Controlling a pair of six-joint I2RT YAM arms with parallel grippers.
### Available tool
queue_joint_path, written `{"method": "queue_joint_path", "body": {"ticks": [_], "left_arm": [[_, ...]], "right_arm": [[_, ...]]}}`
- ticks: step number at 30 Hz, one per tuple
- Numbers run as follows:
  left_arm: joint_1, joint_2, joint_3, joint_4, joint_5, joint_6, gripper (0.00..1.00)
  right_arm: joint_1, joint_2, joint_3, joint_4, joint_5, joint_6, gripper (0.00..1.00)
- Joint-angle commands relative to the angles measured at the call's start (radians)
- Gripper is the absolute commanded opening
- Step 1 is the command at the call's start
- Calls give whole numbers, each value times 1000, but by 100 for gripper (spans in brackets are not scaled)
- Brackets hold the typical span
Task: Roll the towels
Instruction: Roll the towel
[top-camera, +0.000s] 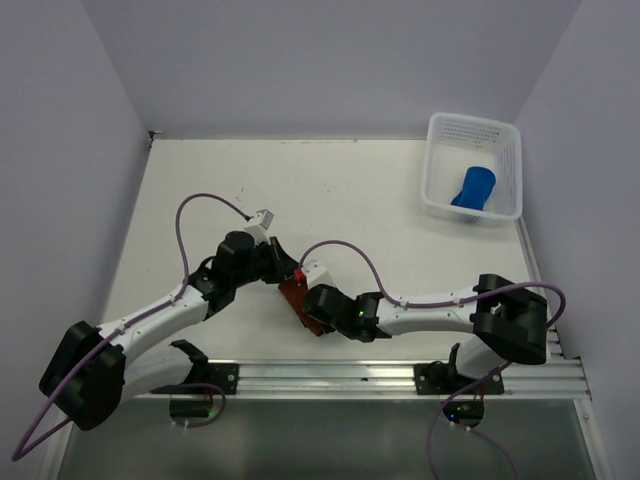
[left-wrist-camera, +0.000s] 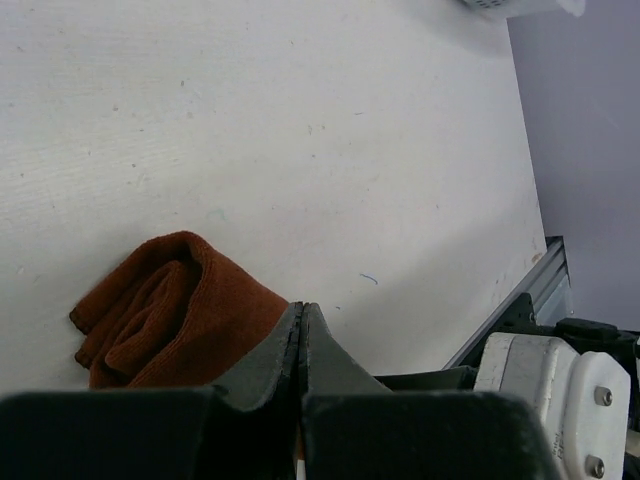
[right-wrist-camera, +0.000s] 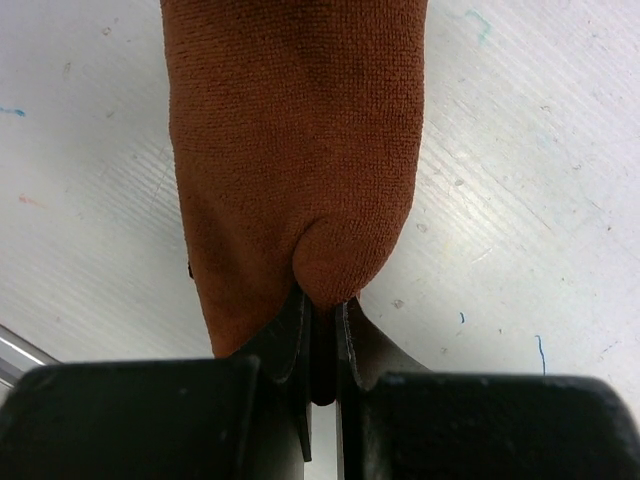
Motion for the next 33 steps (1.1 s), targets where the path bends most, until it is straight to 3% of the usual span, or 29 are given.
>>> {"method": "queue_joint_path", "body": {"ticks": [1,11,15,16,23,25,26,33], "left_arm": [[-5,29,36,51,42,53,0],[-8,150,-70,77,-11,39,0],[-8,182,-114,114,-8,24,0],[-8,182,-120,119,-11,22,0],[-8,176,-143,122,-22,24,0],[-8,176,-145,124,-22,24,0],[-8,175,-145,124,-22,25,0],[-8,173,-137,120,-19,27,0]], "right_arm": [[11,16,31,-45,43,-14,0],[15,-1,27,-40,28,5,0],[12,-26,31,-40,20,12,24],[7,-32,33,-42,22,12,37],[-60,-125,15,16,-89,-8,70],[-80,-144,5,67,-182,-45,76],[-85,-145,5,79,-210,-51,86],[-108,-64,13,148,-294,-60,91]]}}
